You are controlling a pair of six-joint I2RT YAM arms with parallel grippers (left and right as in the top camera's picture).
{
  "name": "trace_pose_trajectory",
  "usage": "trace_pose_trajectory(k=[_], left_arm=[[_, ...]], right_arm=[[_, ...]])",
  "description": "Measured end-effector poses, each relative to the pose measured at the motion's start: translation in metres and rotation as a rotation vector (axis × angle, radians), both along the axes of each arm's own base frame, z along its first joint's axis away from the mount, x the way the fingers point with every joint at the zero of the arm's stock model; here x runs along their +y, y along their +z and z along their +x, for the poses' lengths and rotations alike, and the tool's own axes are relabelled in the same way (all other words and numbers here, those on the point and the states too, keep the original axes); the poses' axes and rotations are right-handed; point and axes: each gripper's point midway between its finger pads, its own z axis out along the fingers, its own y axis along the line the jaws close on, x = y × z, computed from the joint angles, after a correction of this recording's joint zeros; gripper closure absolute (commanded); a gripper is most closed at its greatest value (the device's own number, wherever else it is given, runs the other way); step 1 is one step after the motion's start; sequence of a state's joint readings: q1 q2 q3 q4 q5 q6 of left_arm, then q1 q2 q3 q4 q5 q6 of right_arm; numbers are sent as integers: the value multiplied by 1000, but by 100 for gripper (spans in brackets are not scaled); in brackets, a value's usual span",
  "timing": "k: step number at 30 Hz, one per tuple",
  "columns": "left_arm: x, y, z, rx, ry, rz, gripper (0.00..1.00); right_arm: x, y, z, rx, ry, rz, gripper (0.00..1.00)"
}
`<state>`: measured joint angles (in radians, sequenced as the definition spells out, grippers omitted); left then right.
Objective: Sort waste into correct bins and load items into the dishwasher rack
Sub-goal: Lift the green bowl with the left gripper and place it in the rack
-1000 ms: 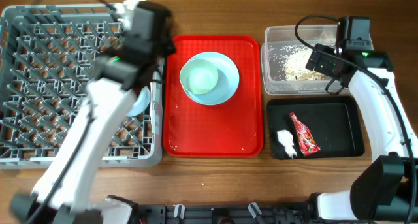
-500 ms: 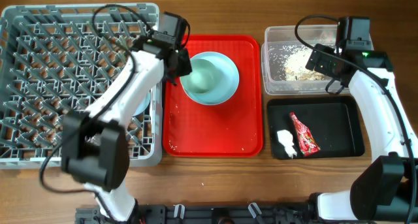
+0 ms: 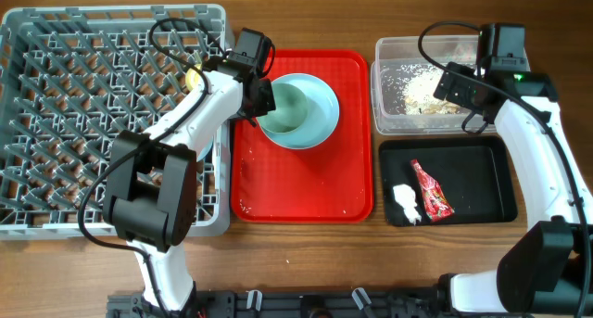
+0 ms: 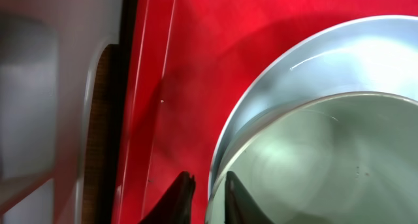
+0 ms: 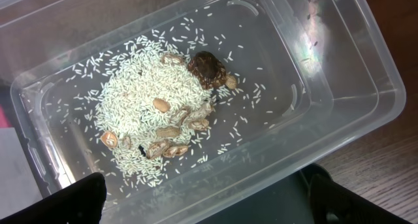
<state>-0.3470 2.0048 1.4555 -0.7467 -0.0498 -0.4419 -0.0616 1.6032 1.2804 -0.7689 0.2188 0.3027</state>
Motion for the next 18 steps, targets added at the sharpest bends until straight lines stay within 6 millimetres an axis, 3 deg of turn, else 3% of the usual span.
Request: trace_pose_trajectory(k=[3,12,14,16,18], left_arm=[[-3,-1,-2,8,-7,-13,96],[-13,2,-8,4,-35,-21,96],[-14,22,-4,-42,-34,-33,96],[-11,55,6,-129,-23,-33,96],[6,110,19,-286,26,6,96]], right_arm=[[0,0,0,0,0,0,0],[0,0,0,0,0,0,0],[0,0,0,0,0,0,0],[0,0,0,0,0,0,0],[0,0,0,0,0,0,0]])
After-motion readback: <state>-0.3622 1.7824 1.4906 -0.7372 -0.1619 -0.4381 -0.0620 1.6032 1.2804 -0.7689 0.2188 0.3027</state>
